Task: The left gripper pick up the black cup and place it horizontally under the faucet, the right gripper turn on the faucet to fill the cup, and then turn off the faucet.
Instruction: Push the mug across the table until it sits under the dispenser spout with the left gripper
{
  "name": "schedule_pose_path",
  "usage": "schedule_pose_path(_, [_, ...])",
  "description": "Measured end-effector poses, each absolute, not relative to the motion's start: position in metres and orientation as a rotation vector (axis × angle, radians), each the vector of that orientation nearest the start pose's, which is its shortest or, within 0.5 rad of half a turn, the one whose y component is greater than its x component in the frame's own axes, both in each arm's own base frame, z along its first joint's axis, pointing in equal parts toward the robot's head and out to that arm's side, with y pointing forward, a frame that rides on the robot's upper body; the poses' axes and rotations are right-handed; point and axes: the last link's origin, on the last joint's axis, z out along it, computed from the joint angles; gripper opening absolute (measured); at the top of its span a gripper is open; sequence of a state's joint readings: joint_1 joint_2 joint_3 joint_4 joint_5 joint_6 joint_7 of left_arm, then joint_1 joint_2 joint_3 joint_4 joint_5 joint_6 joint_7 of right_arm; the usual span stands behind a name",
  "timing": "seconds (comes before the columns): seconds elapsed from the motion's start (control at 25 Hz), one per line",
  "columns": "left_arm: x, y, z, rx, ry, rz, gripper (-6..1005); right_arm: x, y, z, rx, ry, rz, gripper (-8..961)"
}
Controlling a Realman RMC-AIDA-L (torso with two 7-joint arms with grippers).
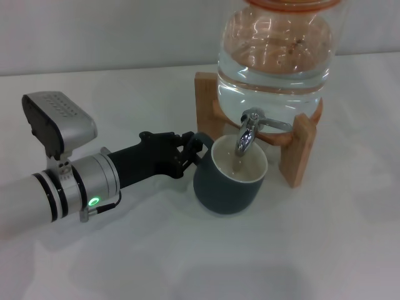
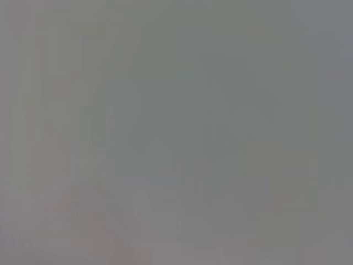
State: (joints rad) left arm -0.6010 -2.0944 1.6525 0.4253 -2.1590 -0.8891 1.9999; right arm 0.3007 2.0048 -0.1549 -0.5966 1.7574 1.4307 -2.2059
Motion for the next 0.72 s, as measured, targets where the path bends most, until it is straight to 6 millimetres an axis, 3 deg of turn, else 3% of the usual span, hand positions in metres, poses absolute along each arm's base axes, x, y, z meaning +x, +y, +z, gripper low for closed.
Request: schedule_pose_path(0.72, [-0.216, 0.359, -0.121, -2.613, -0.663, -0.535, 165, 0.377, 0.286, 0.174, -1.513, 0.41, 0.838, 789])
